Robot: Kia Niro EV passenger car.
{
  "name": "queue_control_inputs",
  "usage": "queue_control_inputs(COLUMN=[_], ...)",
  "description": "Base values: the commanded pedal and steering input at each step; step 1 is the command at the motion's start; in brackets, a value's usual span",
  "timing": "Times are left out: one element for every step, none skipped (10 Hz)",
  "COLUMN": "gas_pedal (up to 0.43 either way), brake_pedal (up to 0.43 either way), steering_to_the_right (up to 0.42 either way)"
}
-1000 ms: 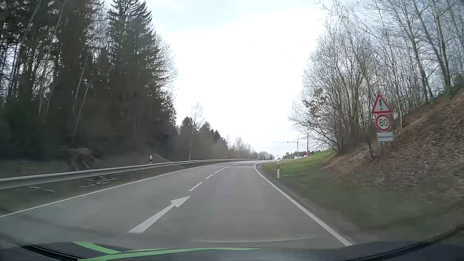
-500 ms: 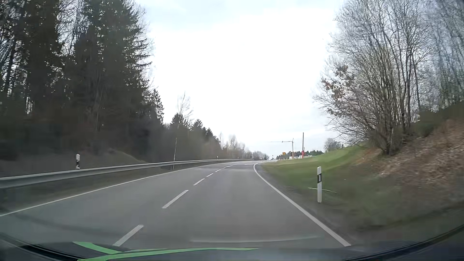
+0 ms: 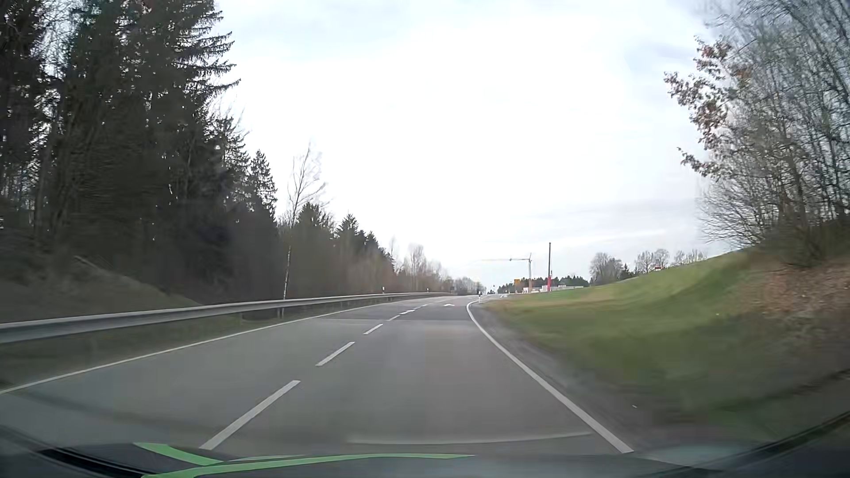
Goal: Follow the waypoints while adhering to traffic rules and regulations
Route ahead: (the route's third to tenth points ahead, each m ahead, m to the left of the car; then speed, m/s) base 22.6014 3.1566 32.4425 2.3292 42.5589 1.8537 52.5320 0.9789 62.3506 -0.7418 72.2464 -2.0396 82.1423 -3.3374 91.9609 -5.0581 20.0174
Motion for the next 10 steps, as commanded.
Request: queue_control_inputs(gas_pedal=[0.248, 0.248, 0.248, 0.248, 0.248, 0.248, 0.248, 0.248, 0.248, 0.248], brake_pedal=[0.000, 0.000, 0.000, 0.000, 0.000, 0.000, 0.000, 0.000, 0.000, 0.000], steering_to_the_right=[0.010, 0.010, 0.010, 0.010, 0.010, 0.010, 0.010, 0.010, 0.011, 0.011])
